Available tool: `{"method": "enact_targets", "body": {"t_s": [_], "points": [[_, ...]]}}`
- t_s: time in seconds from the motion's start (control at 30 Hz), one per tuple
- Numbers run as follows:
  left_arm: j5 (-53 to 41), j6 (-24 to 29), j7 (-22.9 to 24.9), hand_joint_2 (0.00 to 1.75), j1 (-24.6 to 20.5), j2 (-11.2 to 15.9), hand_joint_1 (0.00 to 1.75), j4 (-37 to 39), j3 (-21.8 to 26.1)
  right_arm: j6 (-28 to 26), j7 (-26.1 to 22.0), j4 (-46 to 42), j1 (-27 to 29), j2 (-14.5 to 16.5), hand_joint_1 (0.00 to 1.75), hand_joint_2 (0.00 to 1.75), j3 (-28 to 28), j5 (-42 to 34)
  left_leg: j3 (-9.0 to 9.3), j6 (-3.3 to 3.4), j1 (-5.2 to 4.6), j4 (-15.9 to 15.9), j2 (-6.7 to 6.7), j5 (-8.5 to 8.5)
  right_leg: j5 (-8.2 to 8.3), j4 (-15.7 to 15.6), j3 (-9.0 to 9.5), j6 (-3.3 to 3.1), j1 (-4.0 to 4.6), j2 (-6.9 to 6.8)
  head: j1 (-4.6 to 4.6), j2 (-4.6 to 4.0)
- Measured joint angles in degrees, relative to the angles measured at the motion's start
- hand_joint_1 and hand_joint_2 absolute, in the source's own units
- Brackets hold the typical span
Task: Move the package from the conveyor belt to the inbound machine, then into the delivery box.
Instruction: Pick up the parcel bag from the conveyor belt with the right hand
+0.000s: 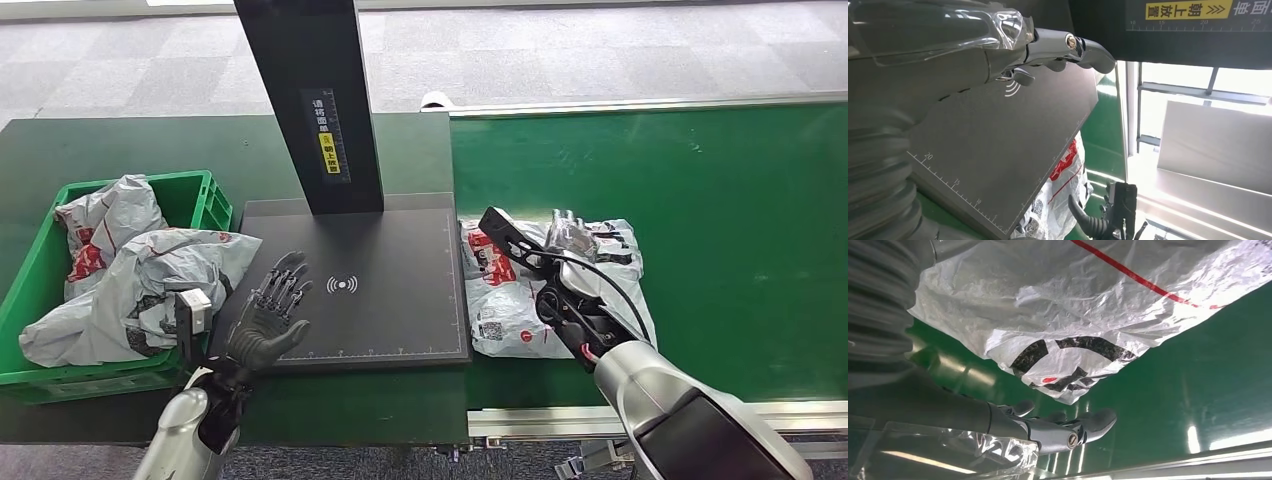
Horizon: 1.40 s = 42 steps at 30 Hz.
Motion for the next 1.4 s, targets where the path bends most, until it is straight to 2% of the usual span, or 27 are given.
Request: {"method": "enact_targets", "body": {"t_s": [0.17, 0.27, 0.73, 1.2, 1.4], "points": [[-0.5, 0.2, 0.1, 1.75, 0.0, -0.1, 0.00, 0.4, 0.0, 3.3, 6.0, 0.6, -0.2, -0.7, 0.00, 1.75, 1.2, 4.6, -0.02, 0.00, -0.01, 0.0, 0.00, 0.00, 0.00, 0.0, 0.01, 0.00, -0.01, 0.00, 0.02, 0.00], [-0.9, 0.3, 0.2, 1.75, 0.3, -0.2, 0.00, 0.4, 0.0, 3.4, 7.2, 0.9, -0.3, -1.1, 0.00, 1.75, 2.1, 7.6, -0.02, 0.00, -0.01, 0.0, 0.01, 0.00, 0.00, 0.0, 0.01, 0.00, -0.01, 0.00, 0.01, 0.00], [-2.2, 0.1, 1.1, 1.75, 0.5, -1.3, 0.00, 0.3, 0.2, 20.1, 8.1, 2.2, -0.4, -1.8, 0.00, 1.75, 2.8, 13.1, -0.02, 0.00, -0.01, 0.0, 0.00, 0.00, 0.00, 0.0, 0.01, 0.00, -0.01, 0.00, 0.00, 0.00], [-2.9, 0.1, 1.2, 1.75, 0.4, -2.0, 0.00, 0.4, 0.6, 24.3, 7.9, 2.5, -0.5, -1.4, 0.00, 1.75, 2.8, 15.3, -0.02, 0.01, 0.00, 0.0, 0.00, 0.00, 0.00, 0.0, 0.01, 0.00, -0.01, 0.00, 0.01, 0.00], [-3.1, 0.0, 1.2, 1.75, 0.1, -2.1, 0.00, 1.0, 1.0, 28.2, 6.7, 2.5, -0.6, -1.0, 0.02, 1.75, 2.6, 15.6, -0.02, 0.00, 0.00, 0.0, 0.00, 0.00, 0.00, 0.0, 0.01, 0.00, -0.01, 0.00, 0.01, 0.00]]}}
